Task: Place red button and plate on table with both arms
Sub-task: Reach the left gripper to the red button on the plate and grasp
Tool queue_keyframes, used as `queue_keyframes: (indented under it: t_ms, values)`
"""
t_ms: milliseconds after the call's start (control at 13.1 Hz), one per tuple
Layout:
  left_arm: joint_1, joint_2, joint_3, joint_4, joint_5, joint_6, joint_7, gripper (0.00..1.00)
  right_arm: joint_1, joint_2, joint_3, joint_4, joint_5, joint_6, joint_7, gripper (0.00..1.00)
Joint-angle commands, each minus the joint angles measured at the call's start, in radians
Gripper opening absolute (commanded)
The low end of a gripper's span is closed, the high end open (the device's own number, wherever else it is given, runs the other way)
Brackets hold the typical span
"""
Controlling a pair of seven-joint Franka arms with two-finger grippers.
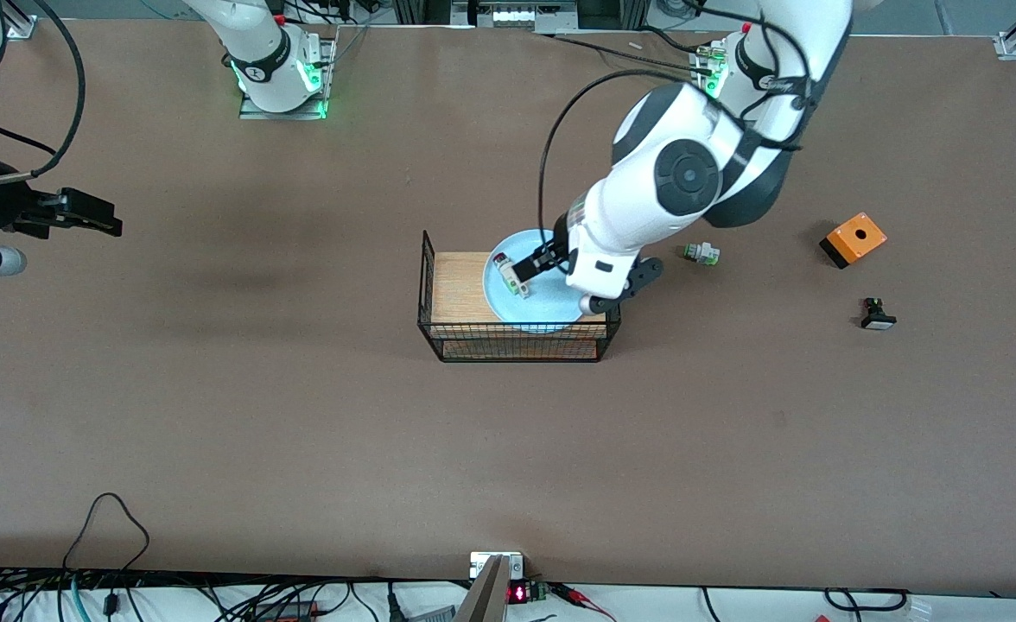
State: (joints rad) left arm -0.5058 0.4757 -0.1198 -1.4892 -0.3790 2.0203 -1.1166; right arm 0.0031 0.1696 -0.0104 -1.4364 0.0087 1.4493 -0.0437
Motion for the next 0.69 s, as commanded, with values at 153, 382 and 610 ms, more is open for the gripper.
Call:
queue_keyframes:
  t_ms: [153, 382, 610]
  values:
    - [-0.053, 0.095, 0.019, 0.027, 0.008, 0.070, -0.048, 1.00, -0.011, 0.022, 0.001, 0.011, -0.013, 0.013, 0.005, 1.00]
    - [-0.059, 0.107, 0.022, 0.018, 0.008, 0.070, -0.046, 0.99, -0.015, 0.025, 0.001, 0.019, -0.010, 0.025, 0.002, 1.00]
    - [-0.082, 0.126, 0.023, 0.018, 0.006, 0.067, -0.048, 0.83, -0.005, 0.019, 0.006, 0.019, -0.007, 0.014, 0.033, 1.00]
